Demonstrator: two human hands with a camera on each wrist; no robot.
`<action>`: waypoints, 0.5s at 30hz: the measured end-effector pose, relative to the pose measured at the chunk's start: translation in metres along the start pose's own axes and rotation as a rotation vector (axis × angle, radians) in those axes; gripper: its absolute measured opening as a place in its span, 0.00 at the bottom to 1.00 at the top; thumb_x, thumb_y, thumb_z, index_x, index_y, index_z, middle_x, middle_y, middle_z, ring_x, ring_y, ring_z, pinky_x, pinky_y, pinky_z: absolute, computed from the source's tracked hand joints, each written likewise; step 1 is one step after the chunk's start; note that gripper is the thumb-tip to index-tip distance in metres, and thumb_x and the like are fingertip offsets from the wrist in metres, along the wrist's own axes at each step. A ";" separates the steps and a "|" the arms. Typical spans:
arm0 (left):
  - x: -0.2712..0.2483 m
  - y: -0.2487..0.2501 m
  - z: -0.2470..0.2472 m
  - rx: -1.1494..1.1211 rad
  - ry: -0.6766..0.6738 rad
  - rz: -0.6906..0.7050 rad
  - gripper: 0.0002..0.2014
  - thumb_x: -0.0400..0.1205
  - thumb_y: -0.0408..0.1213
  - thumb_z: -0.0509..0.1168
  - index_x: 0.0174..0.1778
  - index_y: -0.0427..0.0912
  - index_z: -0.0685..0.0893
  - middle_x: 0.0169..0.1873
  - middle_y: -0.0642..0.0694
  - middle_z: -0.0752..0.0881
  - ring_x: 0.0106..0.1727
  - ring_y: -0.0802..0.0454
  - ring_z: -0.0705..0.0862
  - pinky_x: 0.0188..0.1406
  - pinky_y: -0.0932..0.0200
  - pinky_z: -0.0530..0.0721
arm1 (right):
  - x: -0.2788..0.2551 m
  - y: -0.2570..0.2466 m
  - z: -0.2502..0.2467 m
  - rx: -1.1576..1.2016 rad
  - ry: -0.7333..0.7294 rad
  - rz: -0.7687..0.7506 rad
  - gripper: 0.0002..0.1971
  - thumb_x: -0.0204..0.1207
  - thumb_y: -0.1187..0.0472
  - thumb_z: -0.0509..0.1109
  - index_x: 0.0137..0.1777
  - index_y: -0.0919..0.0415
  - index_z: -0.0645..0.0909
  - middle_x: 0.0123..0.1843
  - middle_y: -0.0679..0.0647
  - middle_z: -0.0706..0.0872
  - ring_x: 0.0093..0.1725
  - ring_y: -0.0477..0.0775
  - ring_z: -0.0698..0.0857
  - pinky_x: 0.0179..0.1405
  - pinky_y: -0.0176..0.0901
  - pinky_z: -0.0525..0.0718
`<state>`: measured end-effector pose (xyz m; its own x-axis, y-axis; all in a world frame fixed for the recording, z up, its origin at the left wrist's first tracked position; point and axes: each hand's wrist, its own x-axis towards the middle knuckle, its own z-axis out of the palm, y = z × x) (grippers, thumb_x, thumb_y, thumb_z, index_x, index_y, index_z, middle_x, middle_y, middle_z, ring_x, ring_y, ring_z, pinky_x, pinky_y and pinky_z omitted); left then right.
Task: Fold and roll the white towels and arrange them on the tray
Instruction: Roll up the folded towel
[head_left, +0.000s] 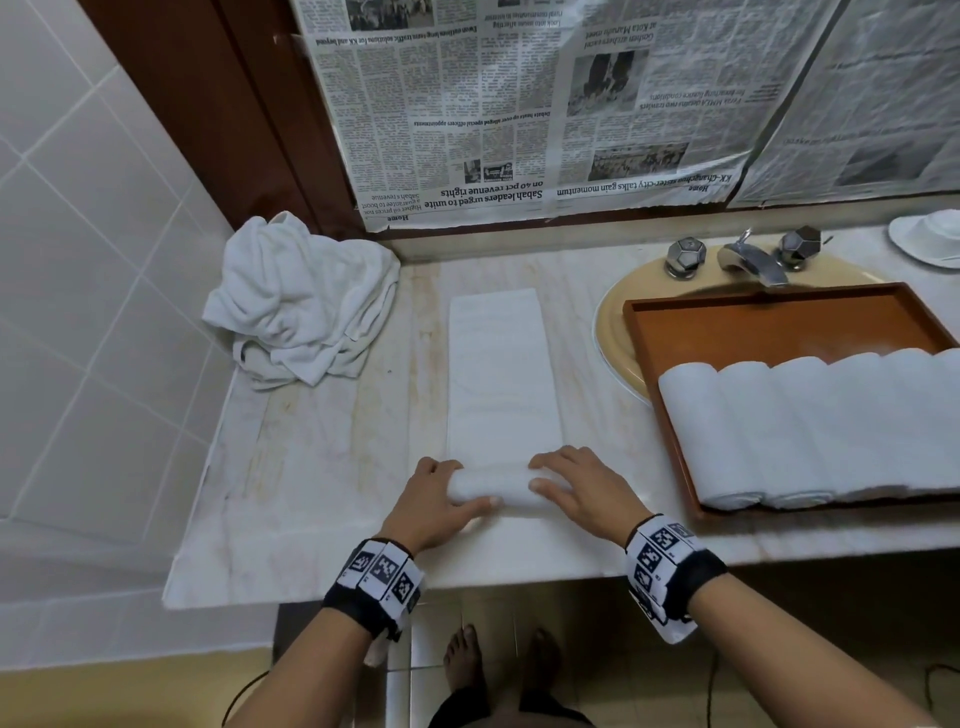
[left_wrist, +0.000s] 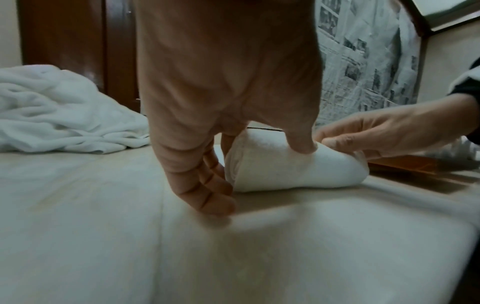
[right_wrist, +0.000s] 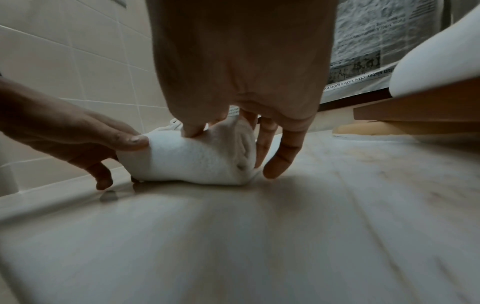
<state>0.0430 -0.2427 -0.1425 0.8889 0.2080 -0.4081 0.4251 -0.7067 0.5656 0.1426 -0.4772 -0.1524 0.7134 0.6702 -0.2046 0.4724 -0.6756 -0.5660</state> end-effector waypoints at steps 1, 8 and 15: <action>-0.001 0.001 -0.002 -0.028 0.003 -0.009 0.31 0.76 0.66 0.70 0.68 0.50 0.78 0.59 0.48 0.73 0.56 0.51 0.78 0.51 0.59 0.74 | 0.003 0.000 0.000 0.007 0.002 0.020 0.18 0.84 0.37 0.57 0.68 0.41 0.76 0.64 0.43 0.79 0.64 0.47 0.74 0.57 0.52 0.81; 0.002 0.004 -0.003 -0.217 0.083 -0.136 0.29 0.77 0.69 0.65 0.59 0.46 0.85 0.53 0.48 0.85 0.55 0.49 0.84 0.55 0.55 0.82 | 0.016 -0.003 0.004 0.017 0.075 0.062 0.14 0.86 0.42 0.56 0.59 0.42 0.82 0.52 0.47 0.78 0.59 0.51 0.75 0.56 0.52 0.79; 0.011 0.014 -0.004 -0.305 0.146 -0.273 0.24 0.79 0.67 0.64 0.46 0.46 0.82 0.43 0.51 0.85 0.47 0.48 0.85 0.53 0.50 0.88 | 0.004 0.003 0.011 -0.086 0.195 -0.133 0.31 0.80 0.34 0.56 0.76 0.51 0.75 0.71 0.50 0.75 0.69 0.52 0.73 0.59 0.47 0.81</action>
<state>0.0592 -0.2480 -0.1364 0.7425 0.4685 -0.4788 0.6594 -0.3853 0.6455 0.1413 -0.4733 -0.1641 0.7245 0.6887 0.0294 0.6051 -0.6150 -0.5055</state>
